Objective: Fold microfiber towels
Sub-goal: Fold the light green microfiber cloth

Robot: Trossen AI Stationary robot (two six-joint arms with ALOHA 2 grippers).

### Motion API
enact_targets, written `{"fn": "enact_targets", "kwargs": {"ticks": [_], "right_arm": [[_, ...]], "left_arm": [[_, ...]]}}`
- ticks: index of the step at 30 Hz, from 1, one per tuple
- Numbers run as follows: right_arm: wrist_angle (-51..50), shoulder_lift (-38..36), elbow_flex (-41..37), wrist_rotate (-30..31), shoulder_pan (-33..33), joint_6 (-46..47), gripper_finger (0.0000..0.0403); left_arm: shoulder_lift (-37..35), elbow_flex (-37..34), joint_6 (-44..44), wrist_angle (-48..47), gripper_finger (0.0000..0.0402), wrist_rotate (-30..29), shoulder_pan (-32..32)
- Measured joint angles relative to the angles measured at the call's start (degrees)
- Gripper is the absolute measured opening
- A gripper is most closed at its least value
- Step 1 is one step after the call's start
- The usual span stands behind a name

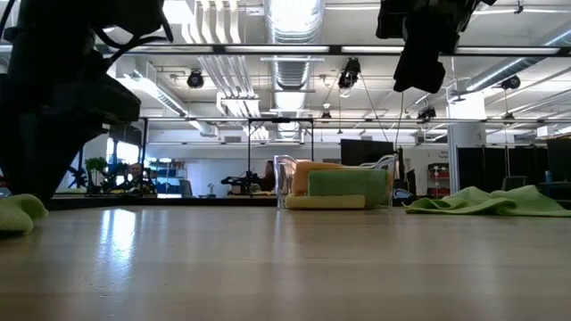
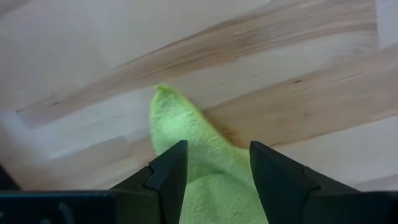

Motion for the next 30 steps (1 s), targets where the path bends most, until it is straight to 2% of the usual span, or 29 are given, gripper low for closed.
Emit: {"fn": "enact_targets", "kwargs": {"ticks": [18, 25, 30], "right_arm": [[3.44, 0.00, 0.00, 0.90, 0.00, -0.02, 0.0093], [3.44, 0.00, 0.00, 1.57, 0.00, 0.00, 0.0093], [3.46, 0.00, 0.00, 1.56, 0.00, 0.00, 0.0093]], "left_arm": [[1.66, -2.49, -0.08, 1.02, 0.0157, 0.07, -1.11], [2.62, -3.25, -0.08, 4.88, 0.0157, 0.04, -1.04], [3.61, -4.06, 0.58, 7.24, 0.0134, 0.06, -0.98]]}}
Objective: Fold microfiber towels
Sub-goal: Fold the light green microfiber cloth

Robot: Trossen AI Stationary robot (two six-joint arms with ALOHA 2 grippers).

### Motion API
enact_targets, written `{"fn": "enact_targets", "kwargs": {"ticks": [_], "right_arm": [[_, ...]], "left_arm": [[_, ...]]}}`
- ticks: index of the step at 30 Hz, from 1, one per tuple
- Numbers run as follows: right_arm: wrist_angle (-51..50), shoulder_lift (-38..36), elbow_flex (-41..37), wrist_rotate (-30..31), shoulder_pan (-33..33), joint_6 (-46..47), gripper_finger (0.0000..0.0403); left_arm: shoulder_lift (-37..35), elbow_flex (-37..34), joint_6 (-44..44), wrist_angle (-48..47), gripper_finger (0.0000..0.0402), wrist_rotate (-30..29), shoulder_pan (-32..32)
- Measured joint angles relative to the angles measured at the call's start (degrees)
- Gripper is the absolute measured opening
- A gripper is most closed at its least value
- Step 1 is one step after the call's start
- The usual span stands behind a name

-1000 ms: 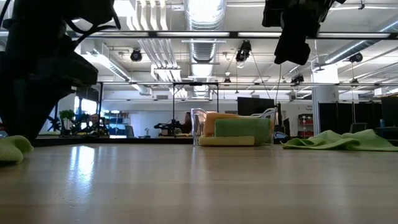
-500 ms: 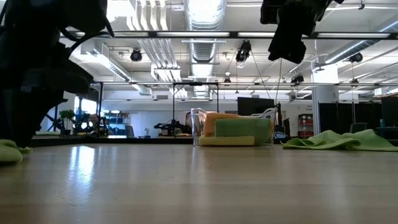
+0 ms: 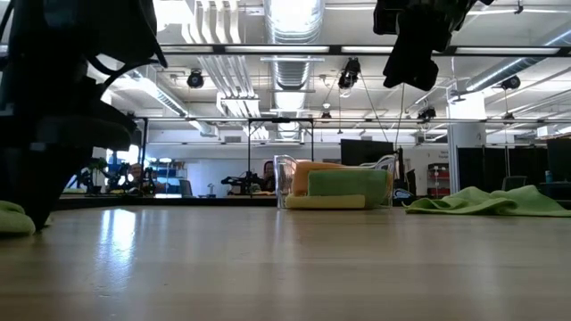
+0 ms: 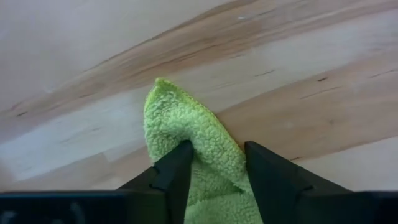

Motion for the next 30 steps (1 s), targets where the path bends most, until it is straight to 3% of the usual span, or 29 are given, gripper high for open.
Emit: {"fn": "enact_targets", "kwargs": {"ticks": [11, 19, 30], "right_arm": [[0.26, -0.01, 0.00, 0.04, 0.02, 0.00, 0.0093], [6.20, 0.00, 0.00, 0.03, 0.02, -0.03, 0.0093], [14.26, 0.00, 0.00, -0.13, 1.10, -1.31, 0.0093]], "left_arm": [[-0.28, -0.35, 9.98, 0.36, 0.0007, -1.34, -0.02], [-7.03, 2.69, 18.63, 1.70, 0.0002, -3.01, 0.00], [-19.18, 9.72, 37.55, 6.23, 0.0002, -3.84, -0.02]]}}
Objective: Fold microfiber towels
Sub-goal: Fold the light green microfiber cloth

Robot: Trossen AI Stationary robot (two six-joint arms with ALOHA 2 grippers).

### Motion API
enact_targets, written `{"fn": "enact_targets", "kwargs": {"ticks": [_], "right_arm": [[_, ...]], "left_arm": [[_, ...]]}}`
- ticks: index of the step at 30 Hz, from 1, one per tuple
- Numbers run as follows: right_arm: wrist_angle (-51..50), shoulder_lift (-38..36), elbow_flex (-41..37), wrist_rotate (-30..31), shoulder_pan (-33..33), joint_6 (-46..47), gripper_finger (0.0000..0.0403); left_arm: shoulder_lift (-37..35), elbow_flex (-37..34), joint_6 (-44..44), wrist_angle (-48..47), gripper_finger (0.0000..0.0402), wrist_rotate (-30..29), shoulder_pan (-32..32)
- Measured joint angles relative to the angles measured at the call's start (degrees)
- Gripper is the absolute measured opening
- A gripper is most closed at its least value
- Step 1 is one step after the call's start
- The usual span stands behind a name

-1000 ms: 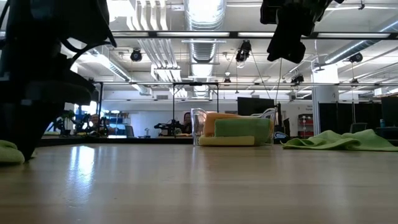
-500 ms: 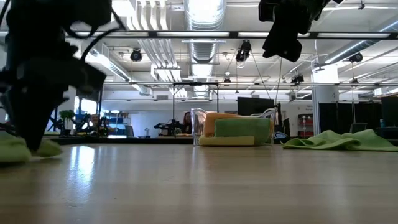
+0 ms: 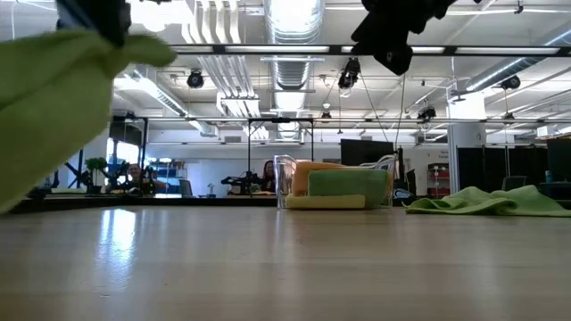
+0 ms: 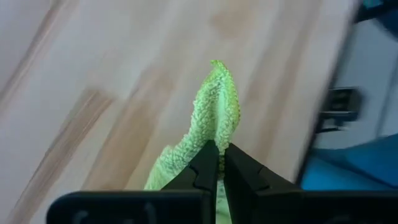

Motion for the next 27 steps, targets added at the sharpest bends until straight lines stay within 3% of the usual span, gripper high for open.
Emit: {"fn": "enact_targets", "kwargs": {"ticks": [7, 14, 21, 27], "right_arm": [[2.78, 0.00, 0.00, 0.00, 1.35, 0.00, 0.0093], [7.16, 0.00, 0.00, -0.02, 2.26, -0.28, 0.0093], [6.97, 0.00, 0.00, -0.06, 2.34, -0.44, 0.0096], [6.69, 0.00, 0.00, -0.24, 3.32, -0.44, 0.0126]], "left_arm": [[-3.51, 1.31, 7.30, 4.02, 0.0002, -1.87, 0.00], [-3.61, 3.73, 17.23, 13.92, 0.0002, -5.56, 0.11], [-3.57, 4.17, 17.28, 14.84, 0.0002, -15.84, 2.32], [-3.57, 4.17, 18.12, 16.12, 0.0001, -17.37, 5.49]]}}
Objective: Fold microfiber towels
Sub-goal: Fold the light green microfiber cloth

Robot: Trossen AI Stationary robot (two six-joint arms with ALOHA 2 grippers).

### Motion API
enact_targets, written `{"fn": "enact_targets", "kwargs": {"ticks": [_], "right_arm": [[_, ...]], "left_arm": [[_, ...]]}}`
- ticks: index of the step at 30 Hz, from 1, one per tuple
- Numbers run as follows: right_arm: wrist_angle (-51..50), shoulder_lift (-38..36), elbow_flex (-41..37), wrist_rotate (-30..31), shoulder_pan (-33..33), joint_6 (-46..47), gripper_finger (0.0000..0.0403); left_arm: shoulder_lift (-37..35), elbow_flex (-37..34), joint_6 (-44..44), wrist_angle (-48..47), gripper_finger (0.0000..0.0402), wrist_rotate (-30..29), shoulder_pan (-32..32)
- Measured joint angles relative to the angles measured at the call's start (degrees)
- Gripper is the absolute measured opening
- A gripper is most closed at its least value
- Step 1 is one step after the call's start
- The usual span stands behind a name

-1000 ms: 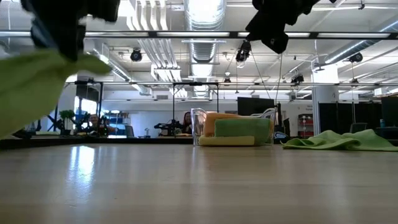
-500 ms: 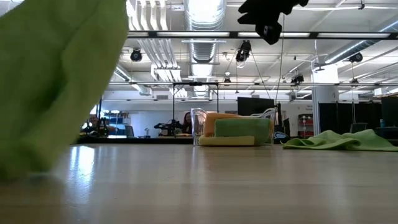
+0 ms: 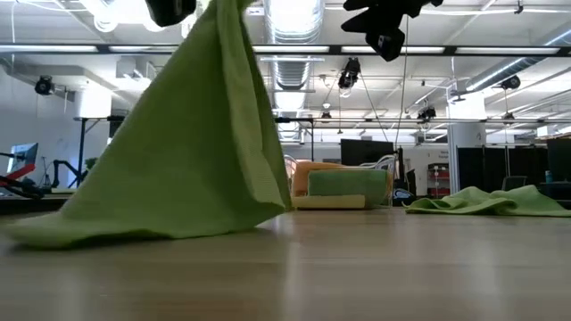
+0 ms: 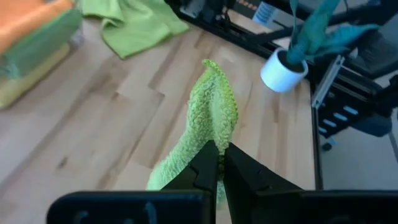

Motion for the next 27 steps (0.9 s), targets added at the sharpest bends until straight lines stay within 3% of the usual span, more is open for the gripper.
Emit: {"fn": "enact_targets", "kwargs": {"ticks": [7, 18, 27], "right_arm": [[0.40, 0.00, 0.00, 0.03, 1.35, -0.07, 0.0163], [7.24, 0.41, -1.47, 0.27, 1.61, -3.42, 0.0157], [13.39, 10.11, -3.28, 0.31, 3.34, -3.15, 0.0153]], "left_arm": [[0.02, 0.00, 2.68, 4.42, 0.0001, 0.19, 1.72], [-0.40, 0.00, 2.56, 4.62, 0.0001, 3.17, 1.90], [-0.50, 0.15, 2.22, 5.20, 0.0001, 3.38, 1.91]]}}
